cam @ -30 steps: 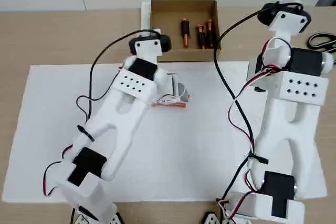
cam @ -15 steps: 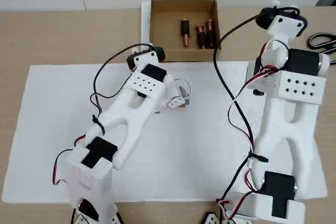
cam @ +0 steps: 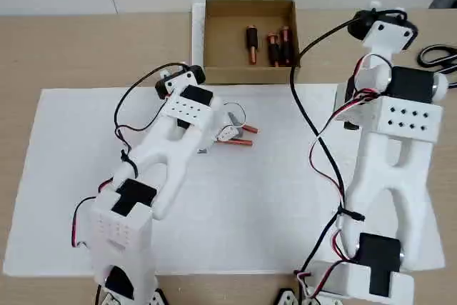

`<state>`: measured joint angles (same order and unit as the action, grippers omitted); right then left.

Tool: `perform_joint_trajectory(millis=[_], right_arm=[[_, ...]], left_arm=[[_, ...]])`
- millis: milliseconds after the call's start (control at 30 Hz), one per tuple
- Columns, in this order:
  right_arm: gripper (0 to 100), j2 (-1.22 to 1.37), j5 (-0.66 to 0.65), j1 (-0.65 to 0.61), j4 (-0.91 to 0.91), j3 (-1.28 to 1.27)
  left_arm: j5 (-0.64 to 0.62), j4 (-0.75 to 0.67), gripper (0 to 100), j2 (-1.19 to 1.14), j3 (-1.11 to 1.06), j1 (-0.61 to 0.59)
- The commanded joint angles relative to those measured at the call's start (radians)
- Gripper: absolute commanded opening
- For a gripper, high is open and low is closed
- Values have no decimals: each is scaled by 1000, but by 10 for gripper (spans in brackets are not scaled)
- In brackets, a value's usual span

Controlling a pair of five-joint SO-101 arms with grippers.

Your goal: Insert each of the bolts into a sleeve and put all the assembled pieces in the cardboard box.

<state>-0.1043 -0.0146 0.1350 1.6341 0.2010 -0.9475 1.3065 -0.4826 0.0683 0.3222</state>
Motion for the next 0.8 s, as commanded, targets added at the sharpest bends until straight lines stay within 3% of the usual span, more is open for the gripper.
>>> perform_joint_trajectory(millis=[0, 167, 467, 767], right_arm=[[4, -44, 2, 7, -18, 5], [4, -42, 2, 7, -18, 5], [4, -42, 2, 5, -18, 5], [4, -42, 2, 5, -18, 5]], left_arm=[[-2, -17, 306, -12, 31, -3], [-2, -15, 288, -12, 31, -3], [3, -15, 27, -12, 33, -3], [3, 5, 21, -11, 33, 49]])
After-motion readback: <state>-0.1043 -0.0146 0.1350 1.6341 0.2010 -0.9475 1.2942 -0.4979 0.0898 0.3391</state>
